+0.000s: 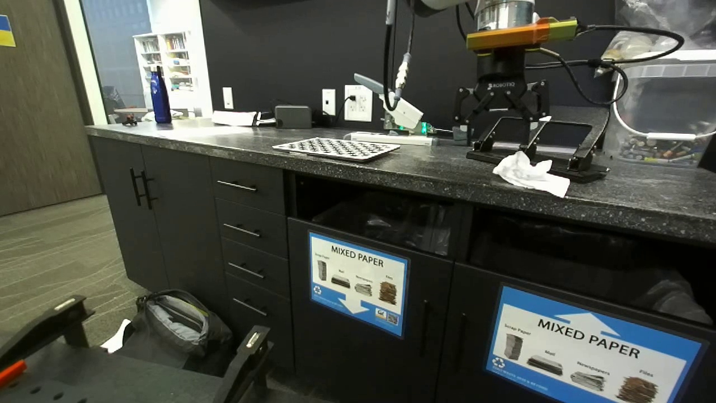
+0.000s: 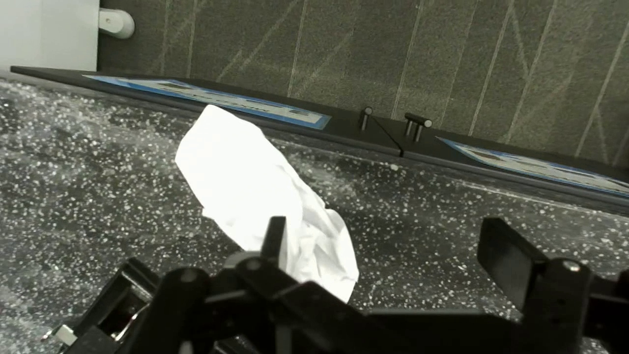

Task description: Pick up the papers from the counter and throw them in the bin

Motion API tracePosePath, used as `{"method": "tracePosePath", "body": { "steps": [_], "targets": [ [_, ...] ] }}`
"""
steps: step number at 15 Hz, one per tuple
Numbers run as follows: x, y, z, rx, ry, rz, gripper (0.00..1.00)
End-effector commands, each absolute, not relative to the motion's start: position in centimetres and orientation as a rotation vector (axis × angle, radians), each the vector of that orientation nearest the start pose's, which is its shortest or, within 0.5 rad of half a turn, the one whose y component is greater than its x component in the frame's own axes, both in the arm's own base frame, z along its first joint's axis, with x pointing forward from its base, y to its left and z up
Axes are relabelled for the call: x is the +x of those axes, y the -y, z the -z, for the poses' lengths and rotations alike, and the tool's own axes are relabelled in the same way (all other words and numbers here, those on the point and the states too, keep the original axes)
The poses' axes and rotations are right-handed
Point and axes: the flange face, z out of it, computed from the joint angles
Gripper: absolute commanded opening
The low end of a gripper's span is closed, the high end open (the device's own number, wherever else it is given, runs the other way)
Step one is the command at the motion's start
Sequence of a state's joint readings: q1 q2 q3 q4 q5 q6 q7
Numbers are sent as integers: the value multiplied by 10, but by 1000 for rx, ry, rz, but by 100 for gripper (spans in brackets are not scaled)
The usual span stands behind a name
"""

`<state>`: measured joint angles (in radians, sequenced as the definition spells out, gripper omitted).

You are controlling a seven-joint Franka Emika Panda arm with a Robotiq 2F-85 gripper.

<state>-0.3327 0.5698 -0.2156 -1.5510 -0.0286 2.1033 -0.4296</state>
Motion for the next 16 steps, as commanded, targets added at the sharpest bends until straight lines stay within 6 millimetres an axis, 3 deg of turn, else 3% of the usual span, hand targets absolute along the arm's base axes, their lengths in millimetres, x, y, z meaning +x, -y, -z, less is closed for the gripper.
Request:
{"method": "tracePosePath", "body": {
  "steps": [1, 13, 14, 15, 16],
  "targets": [
    [614, 367, -323, -3277, -69, -123, 100],
    [629, 401, -289, -3225, -41, -40, 100],
    [630, 401, -285, -3222, -44, -35, 95],
    [631, 401, -282, -3223, -53, -33, 73],
    [632, 401, -282, -3214, -60, -34, 70]
  ]
}}
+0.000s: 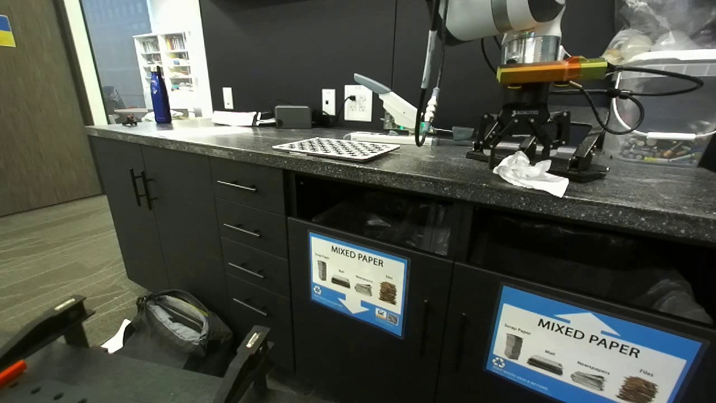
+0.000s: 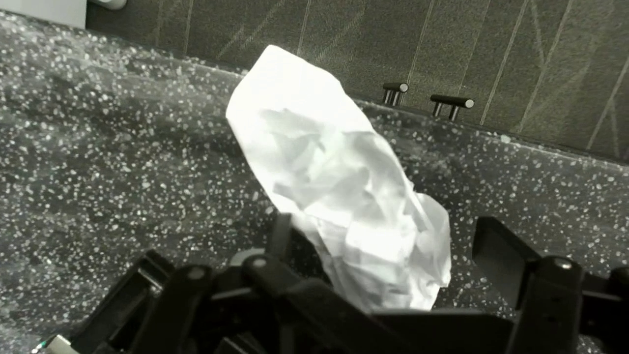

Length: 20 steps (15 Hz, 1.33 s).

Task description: Pick up the papers from the counter and throw them in the bin

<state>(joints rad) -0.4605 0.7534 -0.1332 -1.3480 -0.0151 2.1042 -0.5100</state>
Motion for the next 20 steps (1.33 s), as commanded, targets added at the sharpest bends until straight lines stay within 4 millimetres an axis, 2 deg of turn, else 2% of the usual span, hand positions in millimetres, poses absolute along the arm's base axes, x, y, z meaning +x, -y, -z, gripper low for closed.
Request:
{"method": "tracePosePath", "body": {
  "steps": [1, 6, 9, 11, 12, 14, 16, 20],
  "targets": [
    [633, 400, -279, -3210, -83, -44, 69],
    [632, 390, -272, -3164, -214, -77, 31],
    [628, 368, -275, -3147, -336, -132, 10],
    [626, 341, -275, -3136, -379, -141, 9],
    [625, 324, -275, -3133, -390, -153, 8],
    [623, 284, -272, -3117, -462, -153, 12],
    [620, 245, -277, -3109, -485, -134, 10],
    [609, 164, -292, -3161, -382, -10, 11]
  ]
}}
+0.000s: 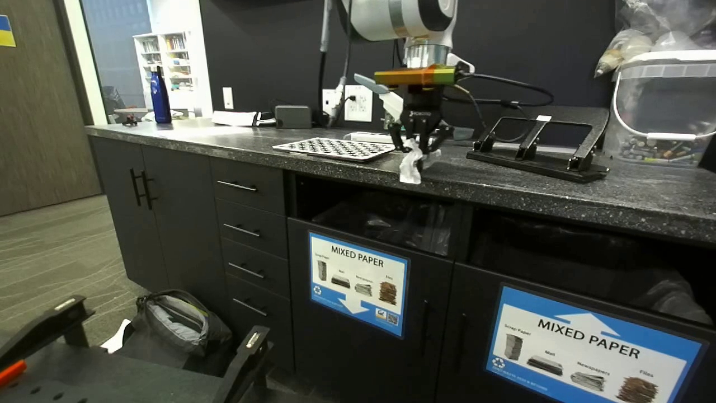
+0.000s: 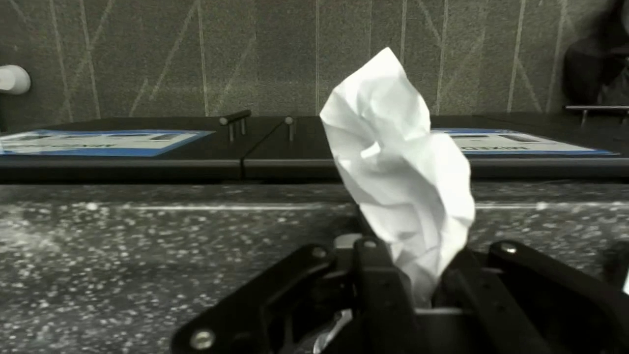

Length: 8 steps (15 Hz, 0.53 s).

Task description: Pick up the papers from the counter and throw them in the bin

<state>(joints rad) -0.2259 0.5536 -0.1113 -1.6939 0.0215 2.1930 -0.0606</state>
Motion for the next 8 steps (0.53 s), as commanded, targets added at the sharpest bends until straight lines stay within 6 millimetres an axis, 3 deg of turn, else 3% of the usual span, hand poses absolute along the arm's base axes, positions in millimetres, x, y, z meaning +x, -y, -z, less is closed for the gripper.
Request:
{"method": "tracePosePath", "body": {
  "steps": [1, 6, 8],
  "targets": [
    [603, 142, -292, -3169, -345, 0, 11],
    [549, 32, -261, -3179, -172, -132, 9],
    [520, -8, -241, -3166, -215, -179, 9]
  ]
}}
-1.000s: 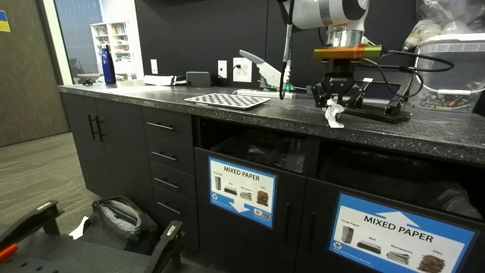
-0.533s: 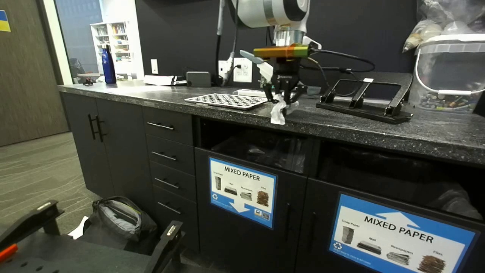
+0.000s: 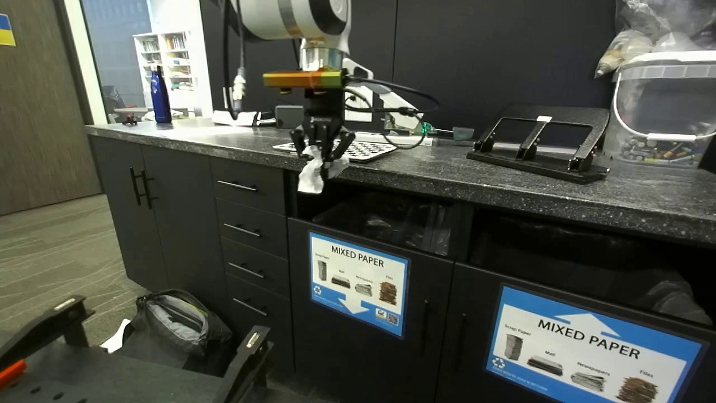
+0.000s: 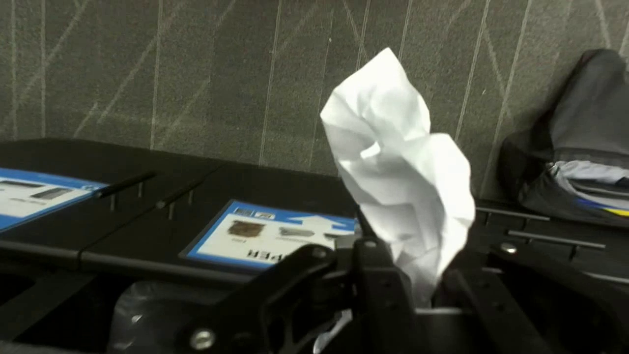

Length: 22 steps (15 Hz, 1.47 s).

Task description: Pick up the papers from the counter and throw them in the bin

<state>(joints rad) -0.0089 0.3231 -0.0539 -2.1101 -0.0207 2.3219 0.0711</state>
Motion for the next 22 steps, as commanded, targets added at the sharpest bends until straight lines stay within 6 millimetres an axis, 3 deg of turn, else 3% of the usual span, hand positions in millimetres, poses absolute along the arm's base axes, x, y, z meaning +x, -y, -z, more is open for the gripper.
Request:
{"method": "tracePosePath", "body": {
  "steps": [1, 3, 4, 6, 8, 14, 18, 22],
  "targets": [
    [506, -29, -231, -3166, -234, -159, 9],
    [483, -65, -209, -3139, -326, -40, 9],
    [479, -81, -208, -3125, -359, 52, 9],
    [469, -99, -189, -3100, -393, 186, 9],
    [471, -103, -172, -3087, -386, 335, 9],
    [510, -52, -111, -3044, -406, 844, 9],
    [513, -22, -63, -2954, -522, 1150, 9],
    [532, -4, -41, -2844, -575, 1428, 9]
  ]
}}
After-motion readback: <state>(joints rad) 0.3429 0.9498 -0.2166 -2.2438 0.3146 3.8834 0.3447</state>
